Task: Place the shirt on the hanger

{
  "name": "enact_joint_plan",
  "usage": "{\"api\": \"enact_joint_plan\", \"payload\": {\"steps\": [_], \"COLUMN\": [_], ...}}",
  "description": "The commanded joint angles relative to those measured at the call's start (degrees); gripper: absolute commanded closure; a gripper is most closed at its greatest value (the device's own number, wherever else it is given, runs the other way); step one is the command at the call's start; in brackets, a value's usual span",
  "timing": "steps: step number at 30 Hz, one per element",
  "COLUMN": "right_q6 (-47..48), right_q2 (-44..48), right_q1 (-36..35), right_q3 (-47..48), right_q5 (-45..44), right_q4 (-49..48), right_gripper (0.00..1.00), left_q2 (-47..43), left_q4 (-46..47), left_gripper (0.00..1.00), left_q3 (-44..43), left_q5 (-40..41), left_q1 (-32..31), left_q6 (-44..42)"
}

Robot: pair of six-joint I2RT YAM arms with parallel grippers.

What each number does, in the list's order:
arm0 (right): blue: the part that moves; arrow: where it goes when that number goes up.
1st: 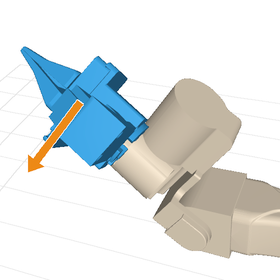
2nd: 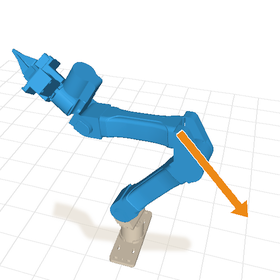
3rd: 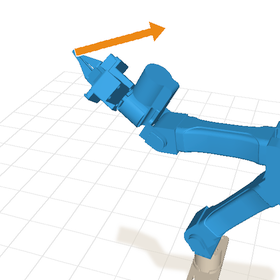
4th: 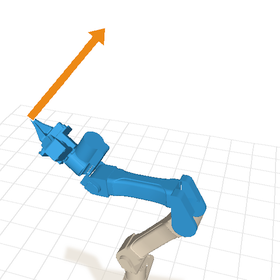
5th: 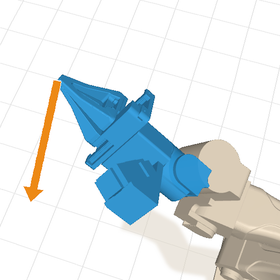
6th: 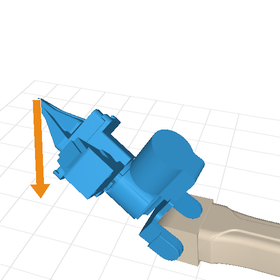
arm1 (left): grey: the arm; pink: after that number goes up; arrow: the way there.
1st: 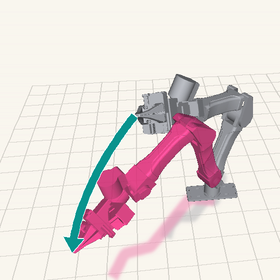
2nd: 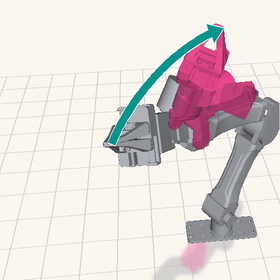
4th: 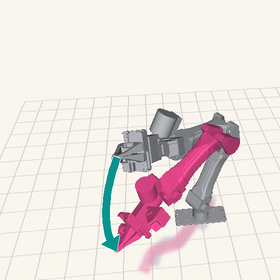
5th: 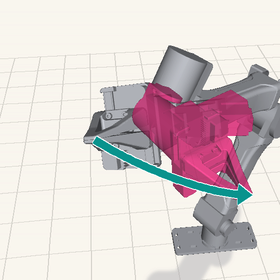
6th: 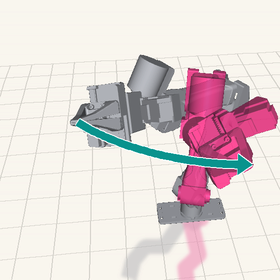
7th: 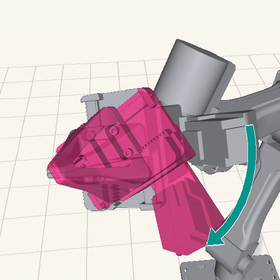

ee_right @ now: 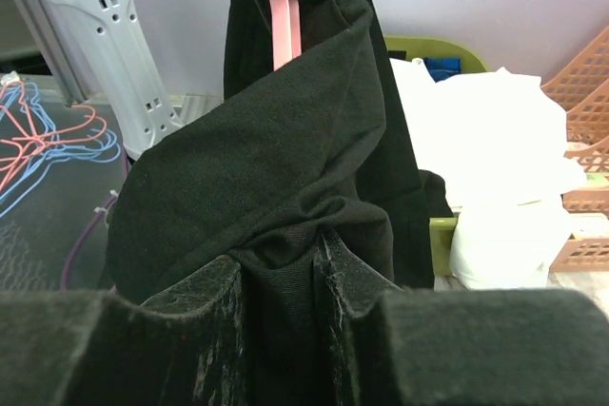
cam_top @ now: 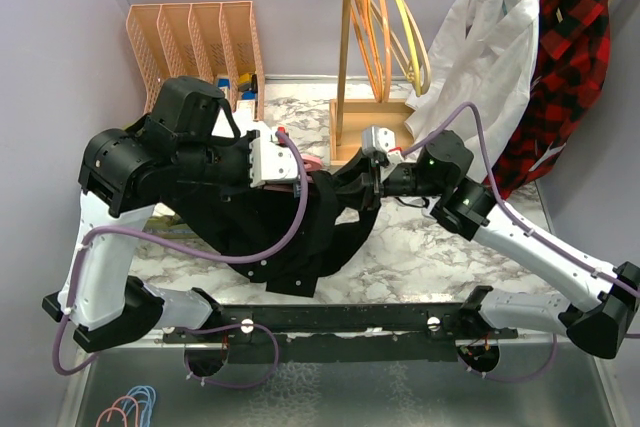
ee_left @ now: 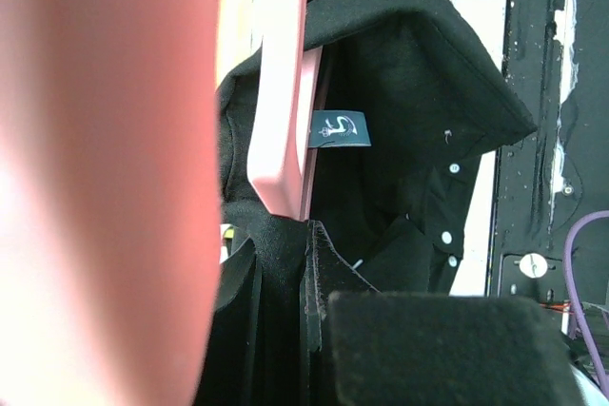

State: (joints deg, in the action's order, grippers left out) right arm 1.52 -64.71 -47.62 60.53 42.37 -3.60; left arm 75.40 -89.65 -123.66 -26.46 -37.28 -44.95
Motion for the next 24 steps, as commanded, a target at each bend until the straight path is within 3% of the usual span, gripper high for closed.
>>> {"api": "enact_joint_plan", "payload": {"steps": [1,4,7,12,15,17,20,24], "right_q6": [-1.96,-2.29,-2.50,-3.20,-5.00,-6.45,-10.29,-14.74], "right_q2": [-2.53,-3.51,-4.59,-4.47,-2.17,0.37,8.29,17.55], "right_q1": [-1.32,-1.96,-2.71,-3.44,-3.44,-3.44,-3.45,-3.45], "right_q3": [0.72,0.67,0.96,0.16,-1.69,-4.15,-11.01,-16.43], "right_q5": [2.72,2.51,2.08,-1.40,-11.78,-17.70,-25.31,-34.24], "right_q4": [-1.32,-2.01,-2.66,-4.22,-2.23,0.78,2.12,8.89], "right_gripper": [0.76,0.78,0.98,0.99,0.99,0.99,0.99,0.99], "left_q2": [-0.16,-0.07,0.01,0.12,-0.02,-0.57,-1.71,-2.76], "left_q4": [9.05,9.05,9.18,9.44,11.05,12.64,14.22,15.81], "left_gripper": [1.00,1.00,1.00,1.00,1.00,0.90,0.39,0.31], "left_q3": [-2.73,-2.73,-2.73,-2.64,-0.58,1.81,5.55,8.62], "left_q5": [-5.80,-5.80,-5.81,-5.65,-1.87,3.11,8.97,15.31], "left_q1": [-0.30,-0.25,-0.25,-0.25,-0.28,-0.25,-0.26,-0.25], "left_q6": [0.64,0.61,0.66,0.82,1.84,2.89,3.93,4.33]}}
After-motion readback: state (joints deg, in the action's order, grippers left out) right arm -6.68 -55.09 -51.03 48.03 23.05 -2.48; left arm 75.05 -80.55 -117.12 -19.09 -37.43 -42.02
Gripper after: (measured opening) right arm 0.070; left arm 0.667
